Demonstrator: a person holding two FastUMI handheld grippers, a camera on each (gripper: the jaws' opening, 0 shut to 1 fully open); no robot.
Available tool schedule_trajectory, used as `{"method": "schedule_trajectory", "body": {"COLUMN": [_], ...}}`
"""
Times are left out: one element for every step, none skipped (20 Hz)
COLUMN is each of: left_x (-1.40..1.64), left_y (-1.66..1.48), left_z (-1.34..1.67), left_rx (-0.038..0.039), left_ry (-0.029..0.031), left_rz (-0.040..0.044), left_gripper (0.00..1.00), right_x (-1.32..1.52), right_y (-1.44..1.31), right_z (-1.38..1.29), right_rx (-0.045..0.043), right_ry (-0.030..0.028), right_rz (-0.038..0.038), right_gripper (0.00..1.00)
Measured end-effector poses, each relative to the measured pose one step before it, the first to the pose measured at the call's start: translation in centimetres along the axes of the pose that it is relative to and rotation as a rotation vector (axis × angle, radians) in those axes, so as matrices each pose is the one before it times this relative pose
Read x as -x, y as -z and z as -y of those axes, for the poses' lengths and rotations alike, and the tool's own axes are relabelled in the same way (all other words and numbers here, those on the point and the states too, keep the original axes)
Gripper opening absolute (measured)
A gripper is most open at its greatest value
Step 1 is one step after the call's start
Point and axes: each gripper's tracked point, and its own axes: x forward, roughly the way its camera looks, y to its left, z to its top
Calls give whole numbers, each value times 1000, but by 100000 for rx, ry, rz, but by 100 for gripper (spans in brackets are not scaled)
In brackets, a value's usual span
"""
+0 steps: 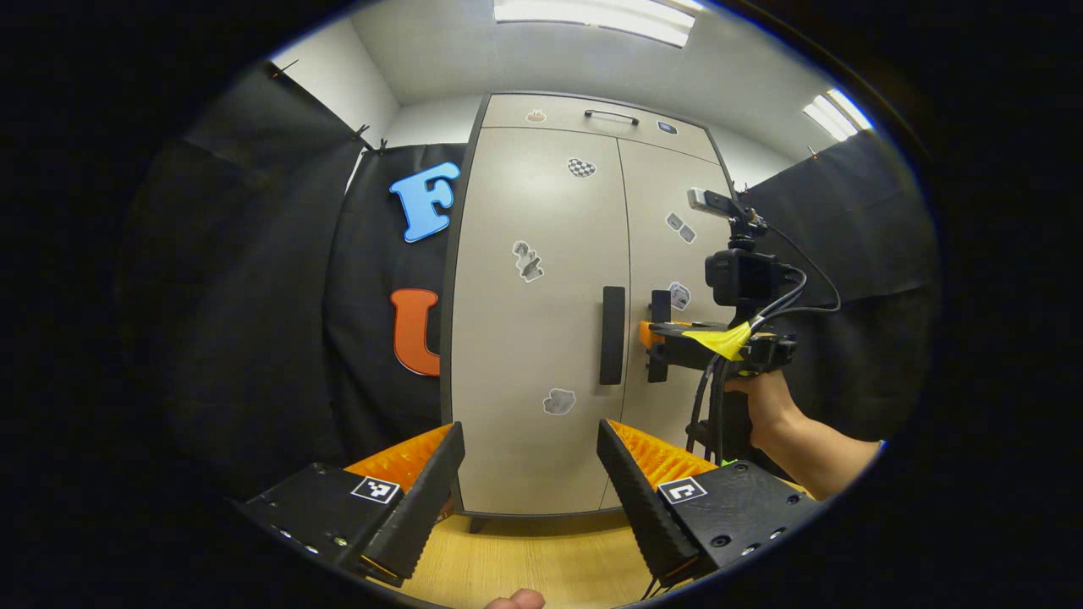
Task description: Open the right door of the double-door shoe cabinet with the right hand, and open the left door with the left hand.
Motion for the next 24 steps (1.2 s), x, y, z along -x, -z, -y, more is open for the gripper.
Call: {"method": "schedule_trajectory", "body": {"left_x": [-69, -67, -14, 39, 84, 123, 43, 85, 23, 91, 58, 190, 64, -20, 35, 63, 38, 192, 54, 5, 34, 89, 30, 226], "left_y": [128, -26, -23, -76, -69, -139, 12, -94, -13, -93, -63, -27, 37, 0, 44, -89, -21, -40, 37, -39, -88, -48, -30, -94], "left_z": [-109, -4, -35, 87, 13, 24, 33, 56, 78, 29, 16, 55, 99, 119, 146, 202, 249, 398, 416, 451, 364, 344, 346, 310], "left_rx": [331, 271, 76, -175, -284, -187, -26, 103, -8, -168, -226, -134, 67, 121, 89, -34, -25, 91, 80, -64, -167, -148, -252, -291], "left_ry": [-68, -145, 26, -61, -143, -48, 14, 51, 136, -23, -142, 6, 40, 221, 213, 167, 198, 377, 382, 422, 291, 366, 313, 178], "left_rz": [-206, -180, -27, 72, 207, 231, 56, 173, -61, 149, 285, 23, 48, 59, -163, 83, 80, 34, -131, -180, 46, 154, 114, 129], "left_gripper": [95, 95, 95, 95, 95, 95, 95, 95, 95, 95, 95, 95, 95, 95, 95, 95, 95, 95, 95, 95, 95, 95, 95, 95], "right_x": [-22, 55, -78, 58, -51, 92, 17, 18, 37, 107, 116, 190, 225, 301, 470, 551, 751, 771, 601, 459, 67, 230, 273, 386], "right_y": [-9, -12, -27, 57, -1, 21, 19, -11, 10, -5, -7, -28, -6, -49, -32, -50, 114, 54, -91, 9, 83, 18, 40, 1], "right_z": [37, -7, 12, -40, -27, 55, -10, 4, 2, -64, 11, -2, -63, -10, -88, -8, 50, 99, 243, 138, -64, 40, 50, 69], "right_rx": [449, 1153, 836, 180, -313, -260, 42, -128, -274, -251, -788, -414, -284, 160, 199, -410, -630, -490, 270, 649, 102, -147, -374, -631], "right_ry": [252, 462, 256, -85, -280, -179, -85, 11, -172, -423, -524, -601, -755, -579, -1060, -1219, -1572, -1449, -1074, -882, -662, -701, -723, -756], "right_rz": [-100, -152, 143, -153, -377, -167, -280, -29, -84, -232, -92, -211, 55, 214, 116, -18, -7, -192, -245, -353, -329, -490, -365, -70], "right_gripper": [23, 20, 16, 16, 15, 14, 14, 14, 13, 12, 12, 12, 12, 12, 12, 12, 12, 12, 12, 12, 12, 12, 12, 12]}}
